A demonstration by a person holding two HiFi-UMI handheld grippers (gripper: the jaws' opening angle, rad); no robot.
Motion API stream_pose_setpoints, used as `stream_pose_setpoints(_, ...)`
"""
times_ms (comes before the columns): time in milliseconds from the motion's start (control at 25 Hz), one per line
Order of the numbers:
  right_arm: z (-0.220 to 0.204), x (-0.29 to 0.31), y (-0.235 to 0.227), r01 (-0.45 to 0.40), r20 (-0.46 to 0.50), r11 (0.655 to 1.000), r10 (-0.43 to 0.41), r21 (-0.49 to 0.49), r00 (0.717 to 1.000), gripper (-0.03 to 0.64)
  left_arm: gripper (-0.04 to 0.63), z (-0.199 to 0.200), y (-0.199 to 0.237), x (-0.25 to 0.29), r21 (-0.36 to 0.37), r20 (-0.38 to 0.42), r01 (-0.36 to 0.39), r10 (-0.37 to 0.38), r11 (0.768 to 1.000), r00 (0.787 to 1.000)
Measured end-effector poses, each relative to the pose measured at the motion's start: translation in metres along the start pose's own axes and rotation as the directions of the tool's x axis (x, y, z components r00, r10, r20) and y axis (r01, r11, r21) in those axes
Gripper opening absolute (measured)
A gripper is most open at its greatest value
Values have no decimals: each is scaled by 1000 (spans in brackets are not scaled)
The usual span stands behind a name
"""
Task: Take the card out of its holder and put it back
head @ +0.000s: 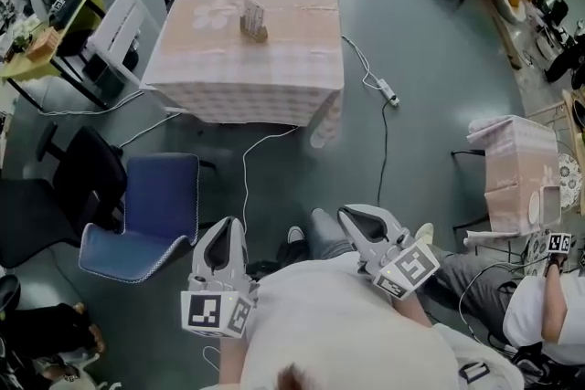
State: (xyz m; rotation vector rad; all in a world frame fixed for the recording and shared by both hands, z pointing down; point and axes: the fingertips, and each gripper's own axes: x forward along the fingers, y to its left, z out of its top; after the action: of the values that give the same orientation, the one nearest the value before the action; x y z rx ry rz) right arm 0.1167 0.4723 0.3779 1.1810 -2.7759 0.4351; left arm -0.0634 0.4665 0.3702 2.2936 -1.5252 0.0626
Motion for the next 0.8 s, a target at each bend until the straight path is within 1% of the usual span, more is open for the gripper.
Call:
stream_pose_setpoints(200, 3, 16, -6, -24, -15, 1000, 24, 0, 1000, 0, 0, 3, 2, 12, -6, -2, 5, -5, 1000, 1000)
stream_pose_setpoints(400, 5, 32, -26, -33, -28, 999, 33, -1, 999, 0, 0, 5, 16, 34, -17, -12, -27, 27, 999, 1000)
stream_pose_setpoints(560, 14, 46, -55, -30, -21, 1000, 30, 0, 999, 0, 0, 15, 21, 62, -11, -7, -44, 44, 999, 999)
stream_pose_setpoints(680, 29, 60, -81, -39, -21, 999, 39, -7, 999, 0, 0, 27, 16, 89, -23, -6, -57, 57, 998, 998)
stream_pose_setpoints(800, 47, 72, -104, -57, -6, 998, 57, -17, 998, 0, 0, 41, 7, 116, -26, 5, -49, 49, 998, 999)
